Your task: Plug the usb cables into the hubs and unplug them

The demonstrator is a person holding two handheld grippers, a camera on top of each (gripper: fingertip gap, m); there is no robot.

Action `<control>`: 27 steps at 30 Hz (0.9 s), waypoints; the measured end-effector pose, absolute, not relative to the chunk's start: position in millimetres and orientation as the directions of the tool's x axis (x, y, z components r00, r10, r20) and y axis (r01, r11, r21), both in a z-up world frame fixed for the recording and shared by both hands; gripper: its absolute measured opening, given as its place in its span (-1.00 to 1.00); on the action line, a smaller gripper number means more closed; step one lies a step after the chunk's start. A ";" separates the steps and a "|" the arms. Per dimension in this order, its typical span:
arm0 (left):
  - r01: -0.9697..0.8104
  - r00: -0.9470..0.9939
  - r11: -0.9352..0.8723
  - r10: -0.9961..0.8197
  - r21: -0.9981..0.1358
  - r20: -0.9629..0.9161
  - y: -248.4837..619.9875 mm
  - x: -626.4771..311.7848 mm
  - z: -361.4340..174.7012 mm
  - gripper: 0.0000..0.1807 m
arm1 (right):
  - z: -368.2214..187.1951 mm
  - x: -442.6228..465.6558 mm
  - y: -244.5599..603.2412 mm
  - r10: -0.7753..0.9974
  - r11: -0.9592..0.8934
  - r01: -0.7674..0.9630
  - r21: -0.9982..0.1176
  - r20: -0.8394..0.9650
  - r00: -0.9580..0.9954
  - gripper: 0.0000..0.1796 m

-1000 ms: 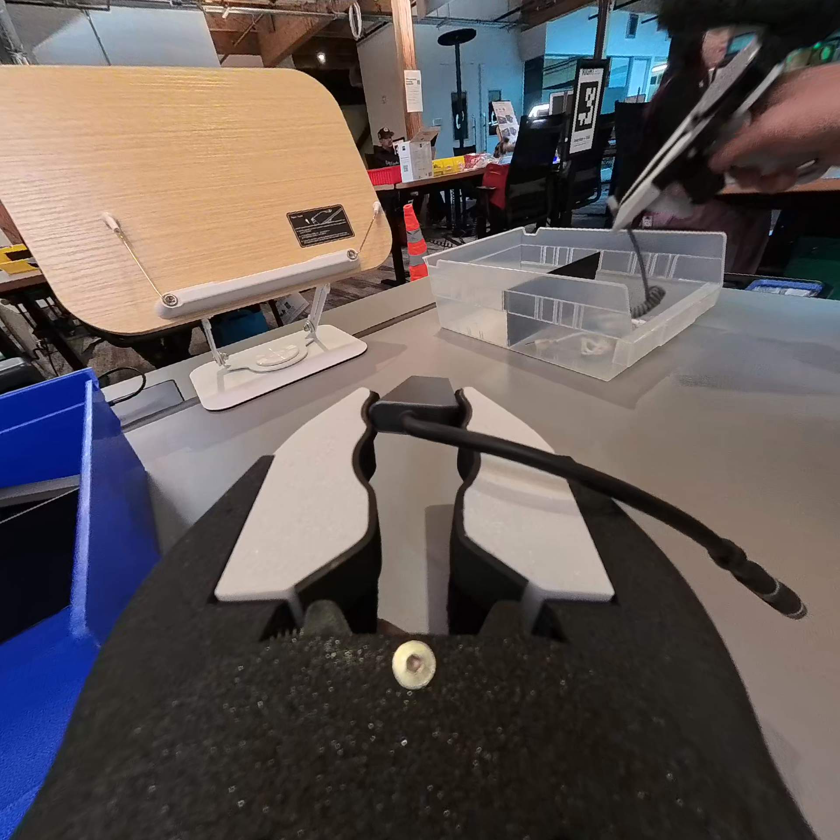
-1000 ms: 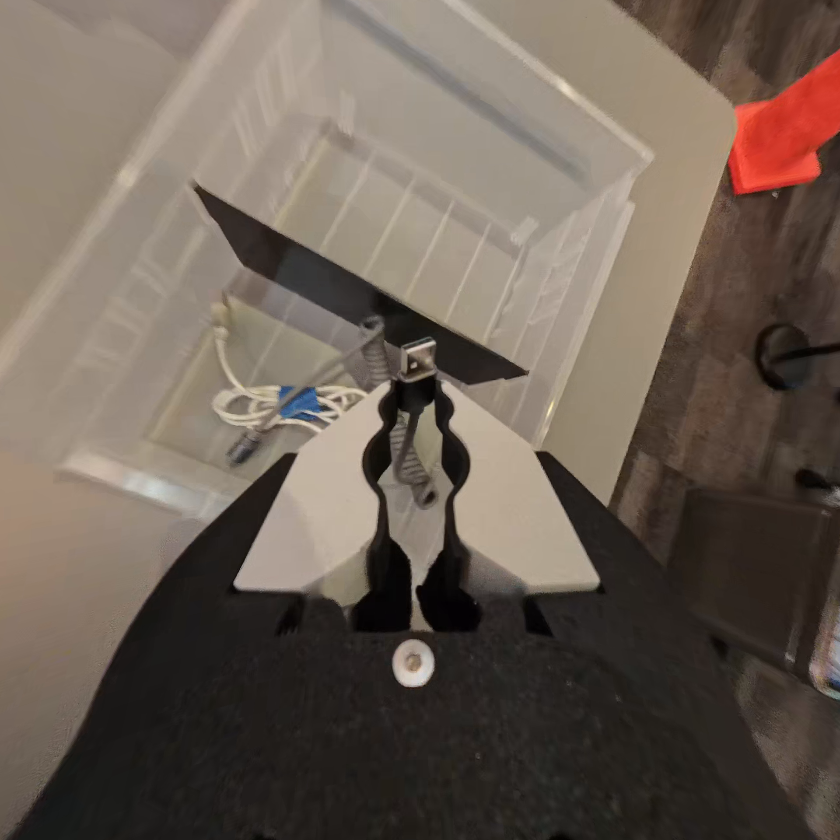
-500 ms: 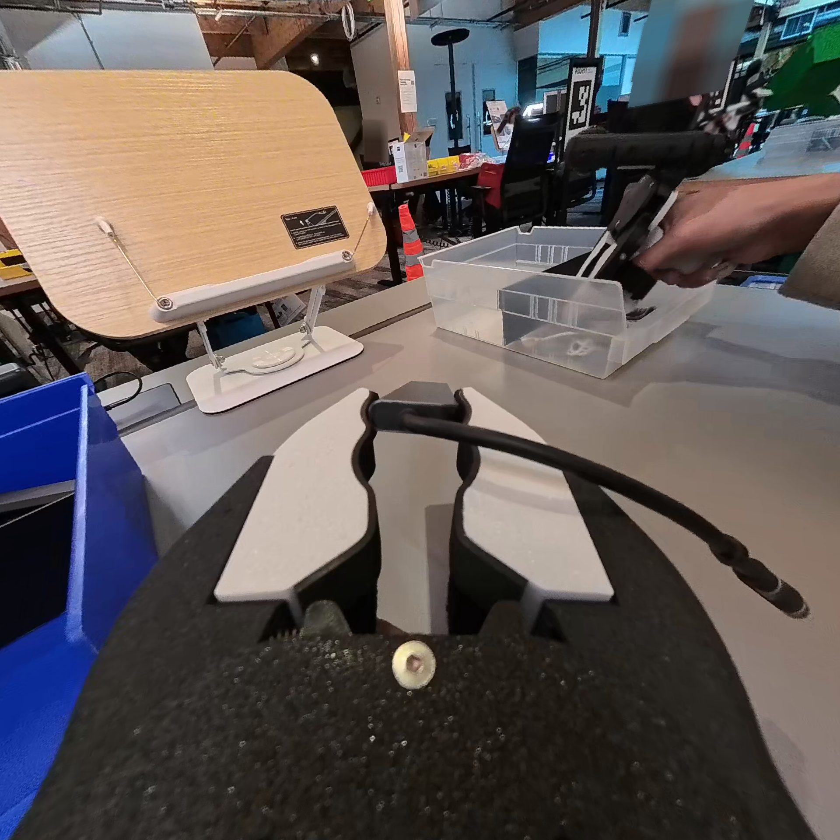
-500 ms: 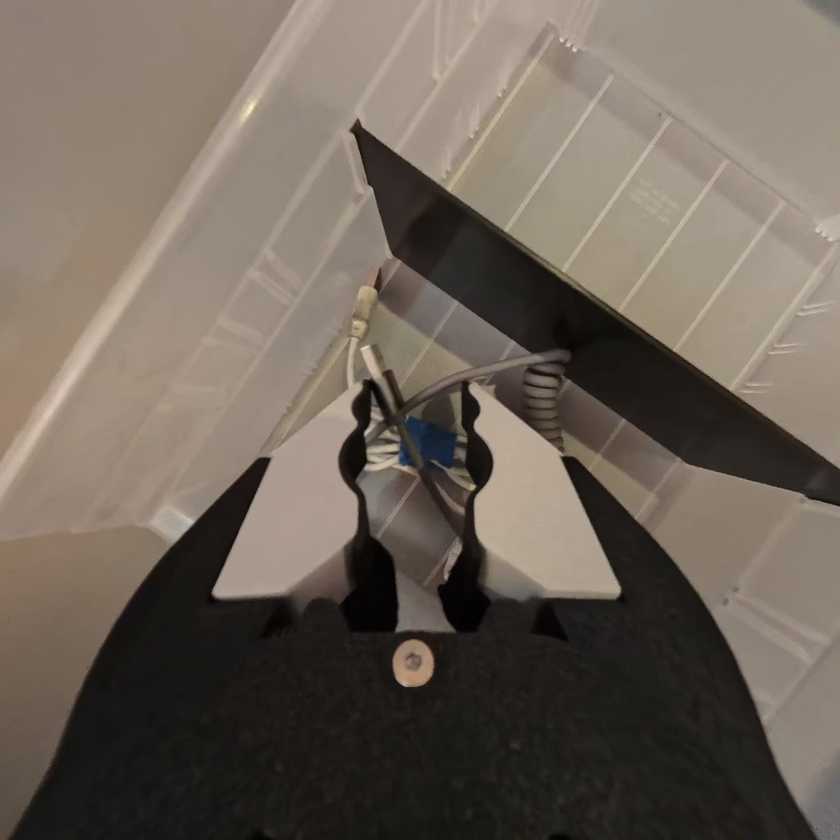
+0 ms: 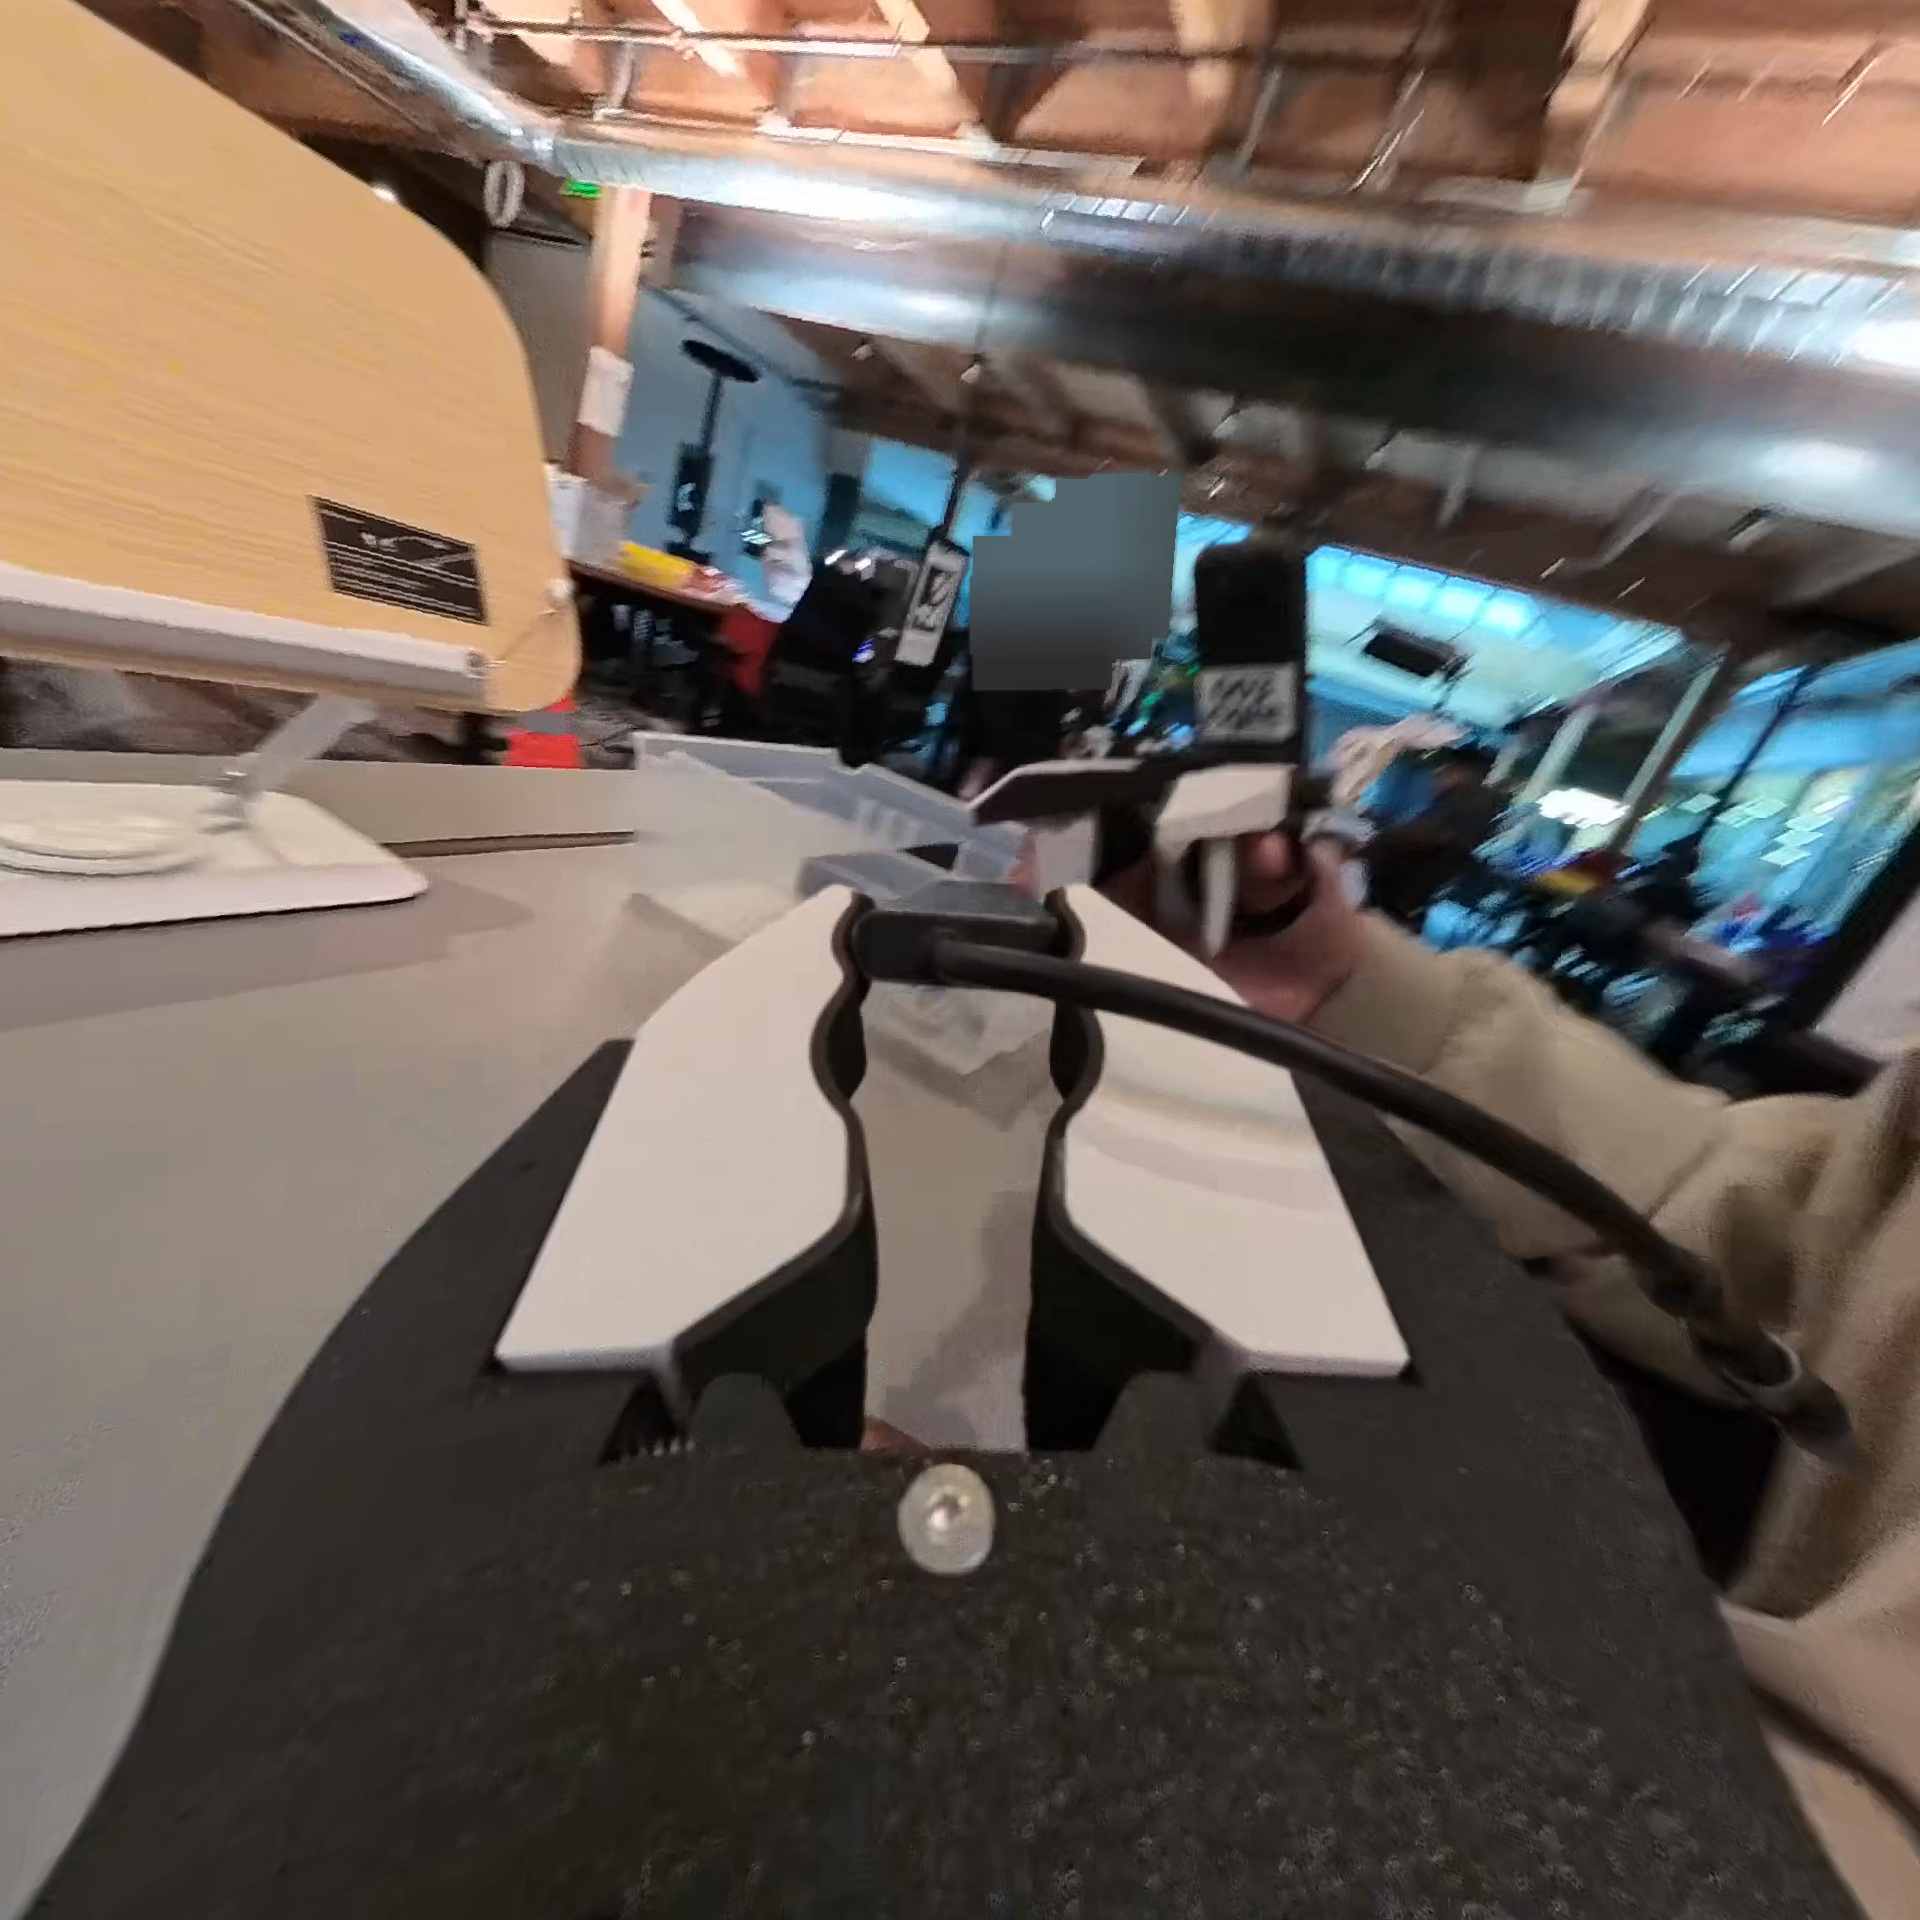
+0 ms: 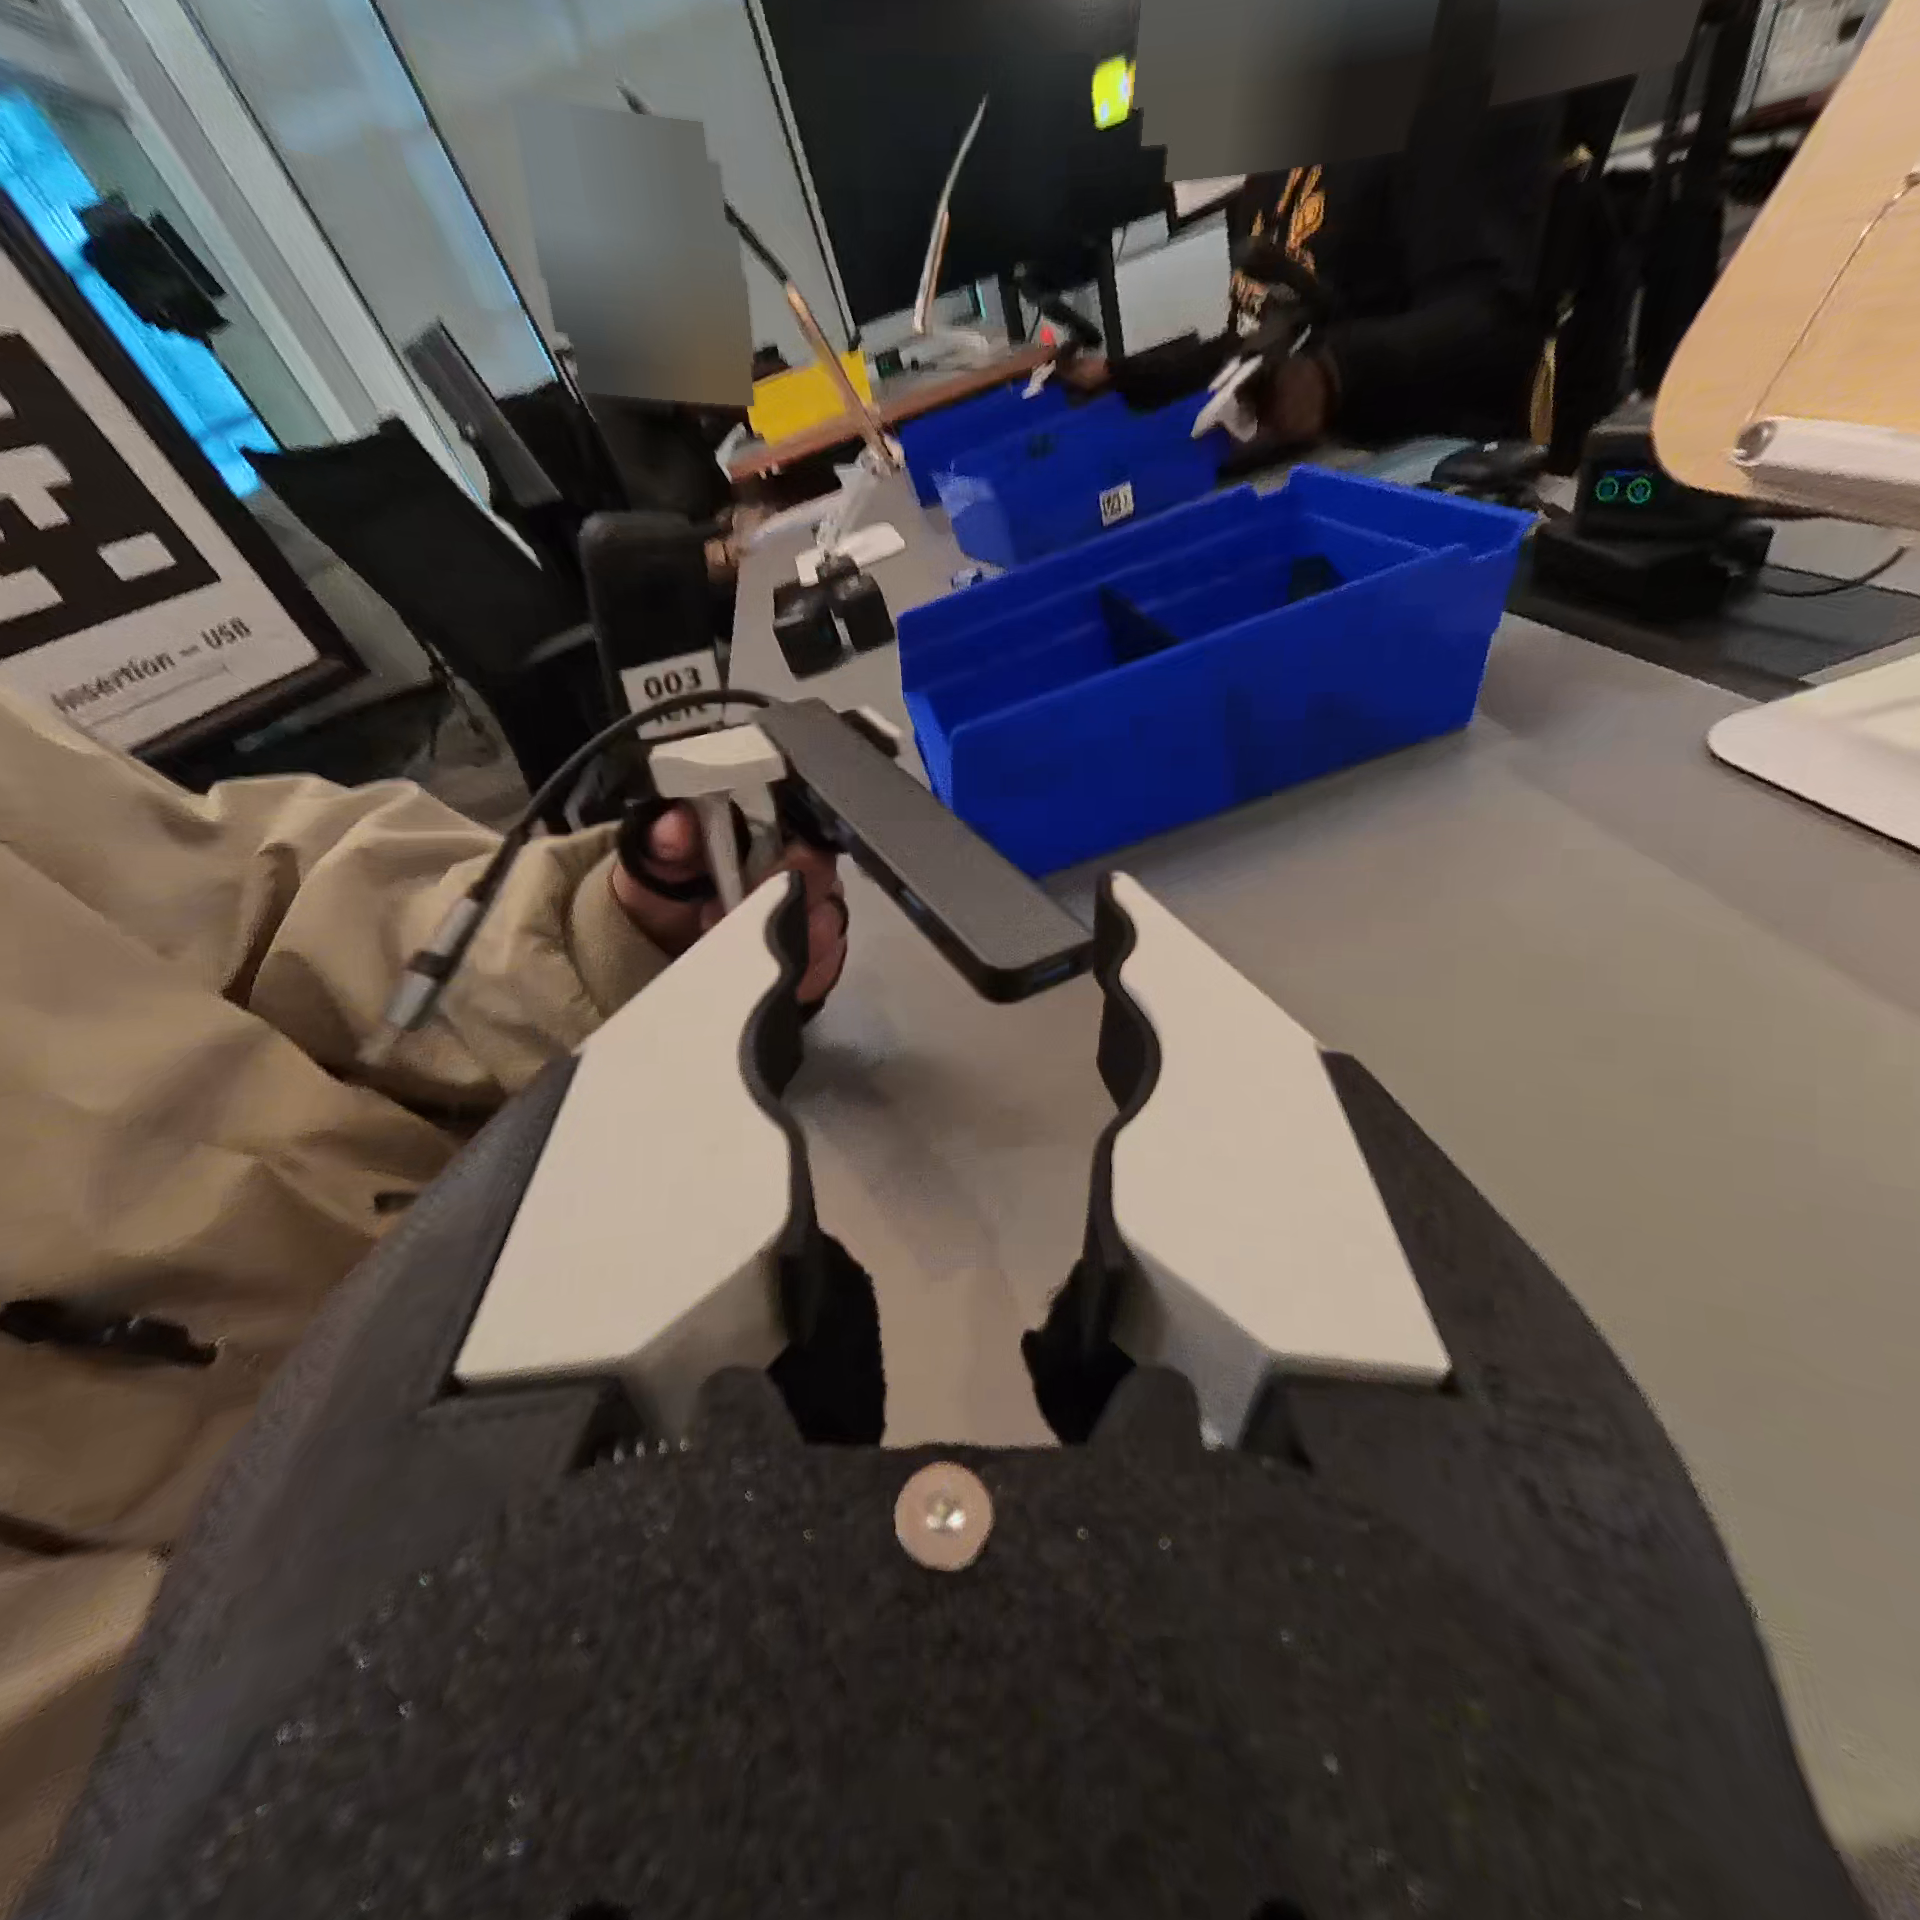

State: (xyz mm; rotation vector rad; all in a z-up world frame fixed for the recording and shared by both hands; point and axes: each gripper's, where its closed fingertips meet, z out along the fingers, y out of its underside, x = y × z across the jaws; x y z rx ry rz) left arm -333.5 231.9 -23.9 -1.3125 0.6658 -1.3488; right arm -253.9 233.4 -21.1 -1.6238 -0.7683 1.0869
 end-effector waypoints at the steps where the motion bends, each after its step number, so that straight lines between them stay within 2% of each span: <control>1: 0.334 0.165 -0.280 -0.923 -0.900 0.348 230.7 -336.1 -19.7 -0.65 | -22.1 -260.5 235.6 0.872 -0.310 -0.058 -0.949 -0.308 0.380 -0.39; 5: 0.384 0.027 -0.360 -0.916 -0.850 0.400 223.3 -342.1 -9.8 -0.64 | -17.4 -279.7 227.5 0.866 -0.406 -0.207 -0.890 -0.447 0.223 -0.34; 11: 0.427 -0.088 -0.467 -0.874 -0.774 0.478 223.3 -345.2 -4.6 -0.65 | -18.1 -293.6 216.9 0.869 -0.436 -0.223 -0.872 -0.472 0.147 -0.45; 16: 0.402 -0.076 -0.459 -0.879 -0.793 0.470 221.4 -341.3 -7.9 -0.65 | -9.8 -293.8 213.1 0.879 -0.419 -0.260 -0.870 -0.460 0.122 -0.51; 17: 0.402 -0.083 -0.463 -0.877 -0.790 0.473 220.9 -340.9 -7.8 -0.65 | -11.3 -294.1 212.4 0.879 -0.422 -0.247 -0.872 -0.461 0.127 -0.64; 18: 0.401 -0.088 -0.466 -0.876 -0.789 0.474 220.4 -340.7 -7.7 -0.65 | -13.2 -293.8 213.1 0.880 -0.414 -0.233 -0.880 -0.452 0.142 -0.66; 23: 0.367 -0.015 -0.431 -0.888 -0.824 0.459 223.0 -336.5 -14.5 -0.63 | -5.6 -286.5 217.0 0.887 -0.379 -0.237 -0.895 -0.424 0.183 -0.66; 27: 0.288 0.107 -0.377 -0.901 -0.881 0.420 229.9 -332.7 -29.5 -0.48 | 23.6 -247.4 228.5 0.888 -0.279 -0.264 -0.923 -0.353 0.296 -0.65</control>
